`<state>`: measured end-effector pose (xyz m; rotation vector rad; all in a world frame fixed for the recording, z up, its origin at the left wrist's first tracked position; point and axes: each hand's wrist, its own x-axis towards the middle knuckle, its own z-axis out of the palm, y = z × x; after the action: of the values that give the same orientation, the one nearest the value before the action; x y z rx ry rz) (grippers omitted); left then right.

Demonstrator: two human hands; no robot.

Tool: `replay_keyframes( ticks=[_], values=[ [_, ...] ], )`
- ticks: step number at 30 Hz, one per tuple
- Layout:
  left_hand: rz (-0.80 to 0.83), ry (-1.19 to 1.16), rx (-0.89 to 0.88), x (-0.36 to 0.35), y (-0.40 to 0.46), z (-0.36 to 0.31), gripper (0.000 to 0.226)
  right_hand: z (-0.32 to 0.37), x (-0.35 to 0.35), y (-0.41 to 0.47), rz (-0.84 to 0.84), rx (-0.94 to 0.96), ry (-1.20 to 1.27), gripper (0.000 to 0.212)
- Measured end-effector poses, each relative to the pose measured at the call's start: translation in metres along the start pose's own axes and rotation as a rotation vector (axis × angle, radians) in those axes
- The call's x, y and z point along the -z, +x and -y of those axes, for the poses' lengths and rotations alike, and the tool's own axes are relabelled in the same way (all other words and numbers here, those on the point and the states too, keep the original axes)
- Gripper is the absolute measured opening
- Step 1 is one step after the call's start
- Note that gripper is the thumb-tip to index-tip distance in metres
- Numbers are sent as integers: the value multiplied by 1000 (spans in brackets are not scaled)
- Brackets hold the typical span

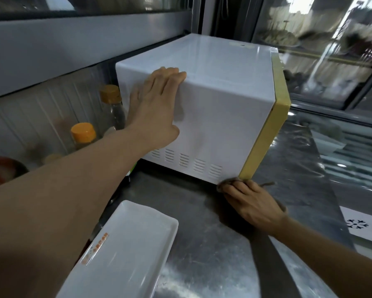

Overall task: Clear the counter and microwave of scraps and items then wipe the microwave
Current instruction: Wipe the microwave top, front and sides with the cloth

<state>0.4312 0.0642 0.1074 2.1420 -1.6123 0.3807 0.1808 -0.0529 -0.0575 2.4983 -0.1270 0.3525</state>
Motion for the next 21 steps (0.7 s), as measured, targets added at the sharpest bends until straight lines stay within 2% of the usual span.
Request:
replay_keyframes(
  ticks=[7,13,17,21],
  values=[
    [86,-3,48,10,1,-6,98,-7,5,5,-85,47,15,37],
    [165,-1,119,24,6,-16,94,-54,63,12,-236,-97,-7,31],
    [251,-49,158,36,9,-22,92,-84,109,30,-391,-214,-9,41],
    [288,-173,210,43,8,-35,94,-110,136,42,-497,-347,135,26]
  ],
)
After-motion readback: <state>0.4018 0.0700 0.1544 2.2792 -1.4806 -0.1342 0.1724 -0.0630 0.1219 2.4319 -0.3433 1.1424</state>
